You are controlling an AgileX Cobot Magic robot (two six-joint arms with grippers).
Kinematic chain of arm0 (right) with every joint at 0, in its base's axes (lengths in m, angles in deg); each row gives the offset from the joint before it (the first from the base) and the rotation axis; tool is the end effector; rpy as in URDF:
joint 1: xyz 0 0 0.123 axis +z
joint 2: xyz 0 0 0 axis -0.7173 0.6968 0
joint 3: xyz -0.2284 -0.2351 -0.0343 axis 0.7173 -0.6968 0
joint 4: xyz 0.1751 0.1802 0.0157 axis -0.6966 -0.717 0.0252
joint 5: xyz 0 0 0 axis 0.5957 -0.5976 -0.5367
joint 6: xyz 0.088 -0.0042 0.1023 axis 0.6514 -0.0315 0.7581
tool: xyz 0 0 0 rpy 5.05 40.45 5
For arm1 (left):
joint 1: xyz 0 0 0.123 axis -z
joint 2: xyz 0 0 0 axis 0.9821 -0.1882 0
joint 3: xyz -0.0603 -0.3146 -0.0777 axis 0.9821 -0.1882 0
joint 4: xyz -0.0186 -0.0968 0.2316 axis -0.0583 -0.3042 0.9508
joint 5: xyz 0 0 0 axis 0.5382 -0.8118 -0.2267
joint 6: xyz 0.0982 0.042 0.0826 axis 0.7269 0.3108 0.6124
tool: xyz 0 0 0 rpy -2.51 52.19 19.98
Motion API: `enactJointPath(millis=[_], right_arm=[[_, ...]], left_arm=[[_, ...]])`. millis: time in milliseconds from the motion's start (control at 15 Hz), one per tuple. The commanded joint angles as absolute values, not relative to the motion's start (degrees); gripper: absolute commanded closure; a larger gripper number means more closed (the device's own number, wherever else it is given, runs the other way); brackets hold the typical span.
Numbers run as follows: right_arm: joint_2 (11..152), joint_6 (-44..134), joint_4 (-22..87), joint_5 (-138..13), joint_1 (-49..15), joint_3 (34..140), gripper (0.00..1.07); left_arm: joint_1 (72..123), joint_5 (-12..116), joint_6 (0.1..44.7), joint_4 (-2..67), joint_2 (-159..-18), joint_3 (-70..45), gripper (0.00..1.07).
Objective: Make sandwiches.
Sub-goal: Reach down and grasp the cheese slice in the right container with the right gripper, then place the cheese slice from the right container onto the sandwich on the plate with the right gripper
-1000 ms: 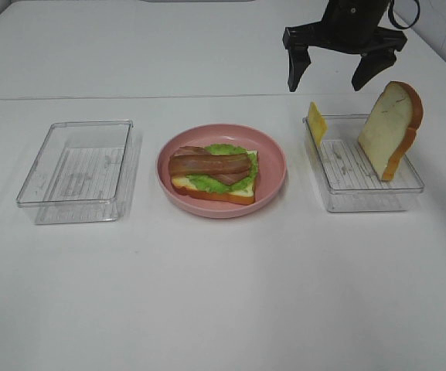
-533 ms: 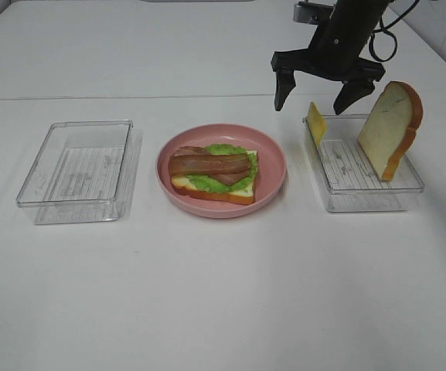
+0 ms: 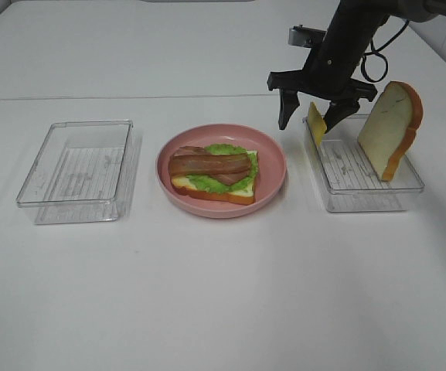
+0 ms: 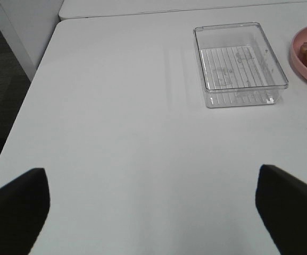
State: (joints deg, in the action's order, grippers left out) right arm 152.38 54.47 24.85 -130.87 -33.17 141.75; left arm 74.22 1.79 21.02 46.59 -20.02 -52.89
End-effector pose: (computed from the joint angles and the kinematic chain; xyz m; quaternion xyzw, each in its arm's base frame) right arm 0.5372 0.1373 0.1438 -0.0453 0.9908 0.0793 0.0995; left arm -0.0144 -0.0022 0.2613 -0.0185 0.8507 0.0296 0.5245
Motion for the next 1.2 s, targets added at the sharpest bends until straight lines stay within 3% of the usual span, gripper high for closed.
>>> enactJointPath(millis=[67, 600, 667, 733, 1200], right_arm=[[152.5, 54.5, 24.9, -131.2, -33.3, 141.9, 0.60], [152.3, 54.2, 26.5, -131.3, -33.3, 141.9, 0.66], [152.3, 54.5, 27.8, -131.5, -33.3, 141.9, 0.80], [152.3, 54.5, 29.8, -132.5, -33.3, 141.9, 1.06], [148.4, 54.5, 32.5, -137.5, -33.3, 142.5, 1.07]], left_arm=[[74.4, 2.1, 20.8, 46.4, -19.0, -53.1, 0.09], [74.4, 2.1, 20.8, 46.5, -19.0, -53.1, 0.09], [74.4, 2.1, 20.8, 46.5, -19.0, -53.1, 0.09], [74.4, 2.1, 20.8, 46.5, -19.0, -53.1, 0.09], [74.4, 2.1, 20.8, 46.5, -19.0, -53.1, 0.09]])
